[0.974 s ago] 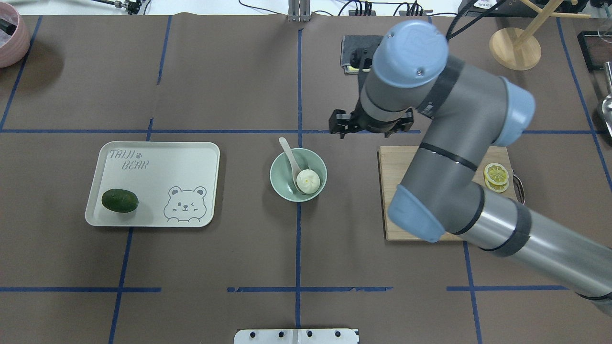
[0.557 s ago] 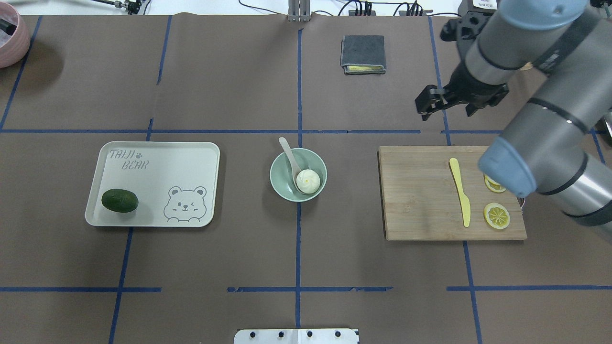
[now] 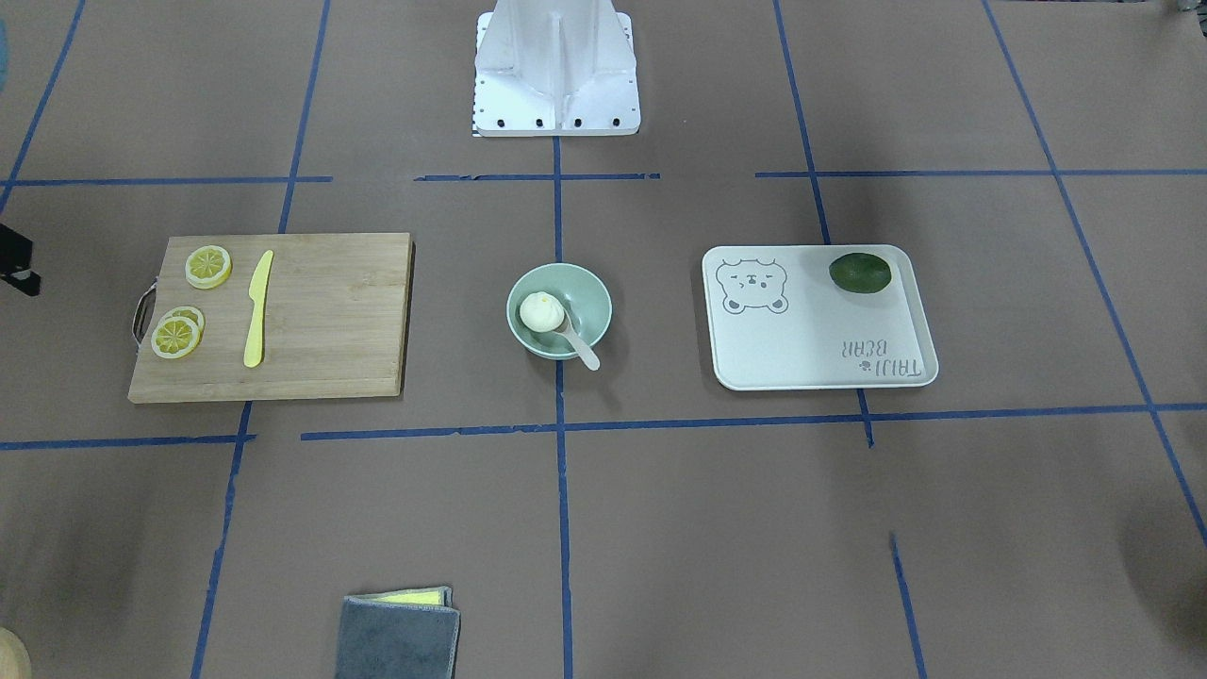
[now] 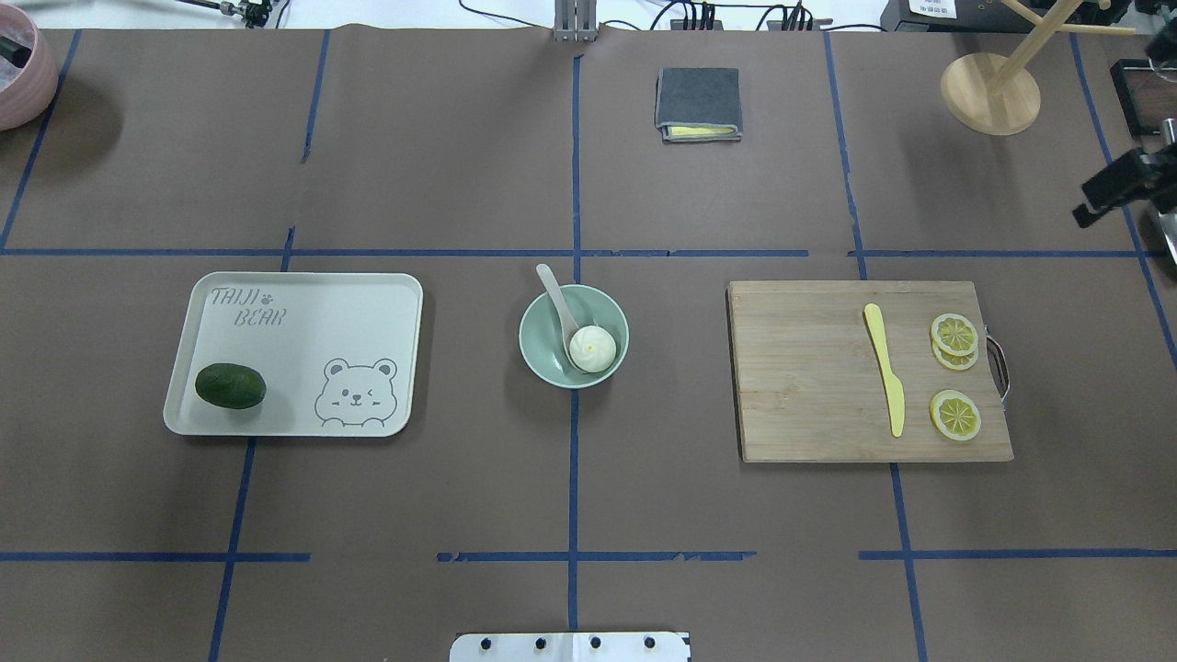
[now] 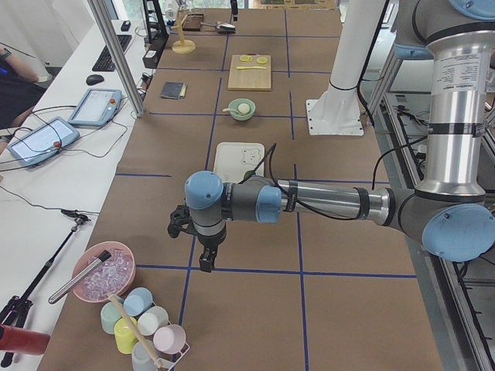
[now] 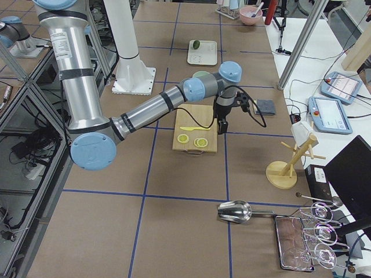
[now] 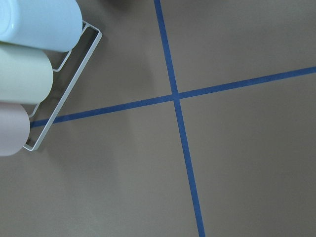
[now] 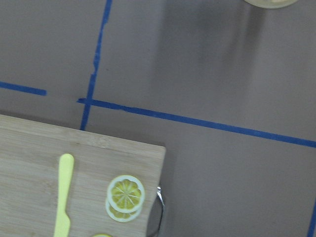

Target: Put spoon and bun in bowl

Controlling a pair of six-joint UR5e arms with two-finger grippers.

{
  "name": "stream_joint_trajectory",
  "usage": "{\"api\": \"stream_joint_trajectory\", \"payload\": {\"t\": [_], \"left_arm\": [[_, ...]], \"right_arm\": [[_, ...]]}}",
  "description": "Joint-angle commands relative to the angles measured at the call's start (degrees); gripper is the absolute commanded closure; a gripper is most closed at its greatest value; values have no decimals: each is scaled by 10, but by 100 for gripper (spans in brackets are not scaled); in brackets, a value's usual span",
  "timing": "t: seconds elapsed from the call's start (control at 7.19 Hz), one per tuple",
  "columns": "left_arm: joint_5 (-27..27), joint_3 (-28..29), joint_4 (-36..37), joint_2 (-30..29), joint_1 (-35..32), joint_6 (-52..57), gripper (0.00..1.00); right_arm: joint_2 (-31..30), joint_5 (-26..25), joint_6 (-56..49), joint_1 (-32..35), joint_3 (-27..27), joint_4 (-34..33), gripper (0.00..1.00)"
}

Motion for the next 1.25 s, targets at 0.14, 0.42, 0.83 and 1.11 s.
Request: {"api": "stream_joint_trajectory", "payload": {"t": [0.14,0.42,0.83,1.11], "left_arm": [[-3,8,-4,0,0,-1,0],[-2,7,-4,1,0,-1,0],[-2,8,-5,2,0,0,0],[-2,8,-5,2,0,-1,0]], "right_arm": [[-58,29,-176,121,-77,0,0],[-59,36,-252,177,-139,24,0],[-60,30,-255,188,-234,110,0],[-59,36,-228,195,-242,135,0]]}}
